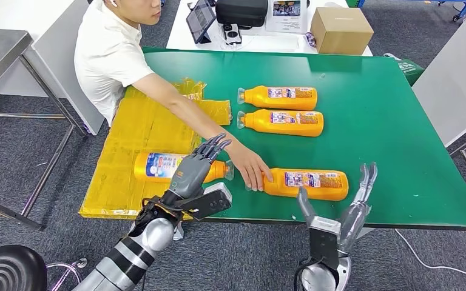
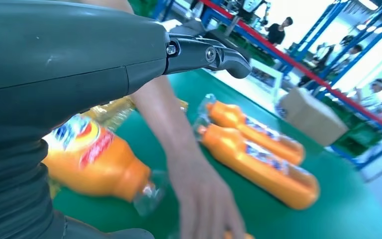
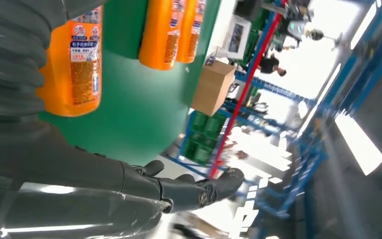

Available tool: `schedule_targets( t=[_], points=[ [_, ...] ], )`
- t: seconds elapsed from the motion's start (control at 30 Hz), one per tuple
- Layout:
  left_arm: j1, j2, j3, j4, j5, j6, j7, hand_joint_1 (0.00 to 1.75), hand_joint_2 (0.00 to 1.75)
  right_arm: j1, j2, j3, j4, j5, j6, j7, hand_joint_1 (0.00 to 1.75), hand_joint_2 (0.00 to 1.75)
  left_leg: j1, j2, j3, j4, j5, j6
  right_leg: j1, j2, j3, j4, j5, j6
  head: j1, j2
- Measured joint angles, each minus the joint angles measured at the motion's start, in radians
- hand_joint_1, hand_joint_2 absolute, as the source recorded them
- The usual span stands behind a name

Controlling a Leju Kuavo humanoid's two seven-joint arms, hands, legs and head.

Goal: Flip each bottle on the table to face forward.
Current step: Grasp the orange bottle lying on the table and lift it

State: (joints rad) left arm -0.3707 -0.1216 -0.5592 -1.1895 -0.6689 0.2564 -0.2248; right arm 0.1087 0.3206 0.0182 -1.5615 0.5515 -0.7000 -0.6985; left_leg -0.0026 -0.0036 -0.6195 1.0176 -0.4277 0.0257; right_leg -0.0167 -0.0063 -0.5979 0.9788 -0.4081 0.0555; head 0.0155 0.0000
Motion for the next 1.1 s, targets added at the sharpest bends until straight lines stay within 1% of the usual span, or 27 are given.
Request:
schedule_targets(
  t=[0.1,0.2,0.23,0.27,0.4,0.5,0.7,0.87,1.1],
  points=[
    [0.035,0.003,-0.011,-0.043,0.078,0.002,-0.038,0.00,1.75,-0.007,-0.021,-0.022,0.052,0.177,0.000,0.000,0.00,1.75,0.000,0.000,0.000,0.000,0.000,0.000,0.000,0.000,0.000,0.000,0.000,0.000,0.000,0.000],
    [0.071,0.003,-0.017,-0.078,0.147,0.003,-0.070,0.00,1.75,-0.031,-0.043,-0.087,0.113,0.392,0.000,0.000,0.00,1.75,0.000,0.000,0.000,0.000,0.000,0.000,0.000,0.000,0.000,0.000,0.000,0.000,0.000,0.000],
    [0.081,0.003,-0.020,-0.087,0.162,0.003,-0.076,0.00,1.75,-0.041,-0.051,-0.112,0.133,0.441,0.000,0.000,0.00,1.75,0.000,-0.001,0.000,0.000,0.000,0.000,0.000,0.000,0.000,0.000,0.000,0.000,0.000,0.000],
    [0.091,0.003,-0.023,-0.095,0.173,0.004,-0.081,0.00,1.75,-0.050,-0.059,-0.136,0.153,0.473,0.000,0.000,0.00,1.75,0.000,-0.001,0.000,0.000,0.000,0.000,0.000,0.000,0.000,0.000,0.000,0.000,0.000,0.000],
    [0.114,0.003,-0.032,-0.113,0.192,0.004,-0.086,0.00,1.75,-0.075,-0.083,-0.199,0.209,0.533,-0.001,0.004,0.00,1.75,-0.001,0.000,0.000,0.000,0.000,0.000,0.000,0.000,0.000,0.000,0.000,0.000,0.000,0.000],
    [0.121,0.003,-0.039,-0.119,0.205,0.001,-0.091,0.00,1.75,-0.097,-0.106,-0.227,0.256,0.608,-0.001,0.035,0.00,1.75,0.000,0.000,0.000,0.000,0.000,0.000,0.000,0.000,0.000,0.000,0.000,0.000,0.000,0.000],
    [0.133,0.003,-0.062,-0.128,0.225,-0.005,-0.102,0.00,1.75,-0.147,-0.179,-0.227,0.391,0.631,-0.001,0.129,0.00,1.75,0.000,0.000,0.000,0.000,0.000,0.000,0.000,0.000,0.000,0.000,0.000,0.000,0.000,0.000],
    [0.136,0.003,-0.071,-0.134,0.232,-0.007,-0.103,0.00,1.75,-0.169,-0.212,-0.212,0.455,0.639,-0.002,0.166,0.00,1.75,0.000,0.000,0.000,0.000,0.000,0.000,0.000,0.000,0.000,0.000,0.000,0.000,0.000,0.000],
    [0.136,0.003,-0.080,-0.136,0.250,-0.011,-0.104,0.00,1.75,-0.224,-0.260,-0.161,0.570,0.612,-0.002,0.225,0.00,1.75,0.000,0.000,0.000,0.000,0.000,0.000,0.000,0.000,0.000,0.000,0.000,0.000,0.000,0.000]
  ],
)
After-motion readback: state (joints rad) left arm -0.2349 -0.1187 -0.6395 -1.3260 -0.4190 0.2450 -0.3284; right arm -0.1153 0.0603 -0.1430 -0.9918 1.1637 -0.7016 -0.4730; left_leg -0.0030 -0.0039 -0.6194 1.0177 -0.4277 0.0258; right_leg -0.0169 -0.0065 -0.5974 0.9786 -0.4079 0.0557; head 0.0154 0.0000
